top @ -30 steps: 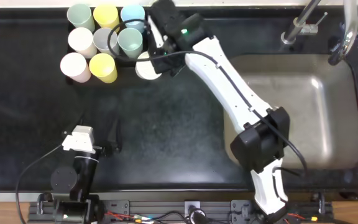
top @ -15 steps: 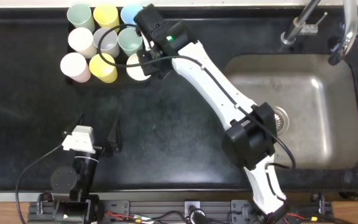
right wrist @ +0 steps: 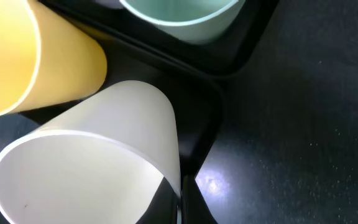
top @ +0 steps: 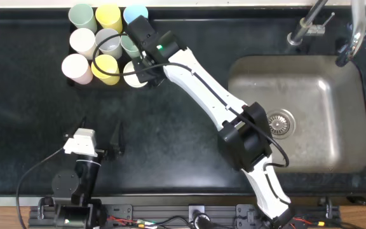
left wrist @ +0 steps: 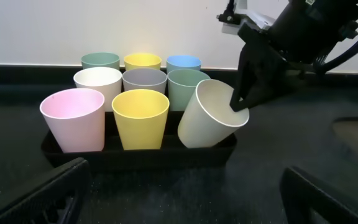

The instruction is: Store Cups

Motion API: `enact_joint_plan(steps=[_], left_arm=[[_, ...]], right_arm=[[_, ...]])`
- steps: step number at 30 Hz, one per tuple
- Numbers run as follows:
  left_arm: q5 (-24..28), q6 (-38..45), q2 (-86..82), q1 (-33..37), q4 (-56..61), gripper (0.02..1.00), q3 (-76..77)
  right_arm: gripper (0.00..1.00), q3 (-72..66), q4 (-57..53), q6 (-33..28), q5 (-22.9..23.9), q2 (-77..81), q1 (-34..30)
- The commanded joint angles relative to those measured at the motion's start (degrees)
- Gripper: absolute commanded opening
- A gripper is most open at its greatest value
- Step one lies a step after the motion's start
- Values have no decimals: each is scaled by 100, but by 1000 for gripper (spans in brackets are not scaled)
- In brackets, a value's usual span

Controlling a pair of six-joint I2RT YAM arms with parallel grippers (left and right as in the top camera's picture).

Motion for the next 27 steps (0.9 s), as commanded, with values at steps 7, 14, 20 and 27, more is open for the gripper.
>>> enact_joint_plan(steps=[7, 14, 20, 27], left_arm=[[59, -44, -46, 31, -24, 998, -4], [59, -44, -46, 31, -24, 1000, -4], [59, -44, -46, 31, -22, 1000, -4], [59, -44, -46, 31, -24, 1000, -4]], right_arm=[[42, 197, 0, 133, 258, 142, 15], [42, 197, -2, 127, 258, 142, 15], [143, 197, 0, 94, 251, 142, 15], [349, 205, -2, -15, 256, 7, 9]])
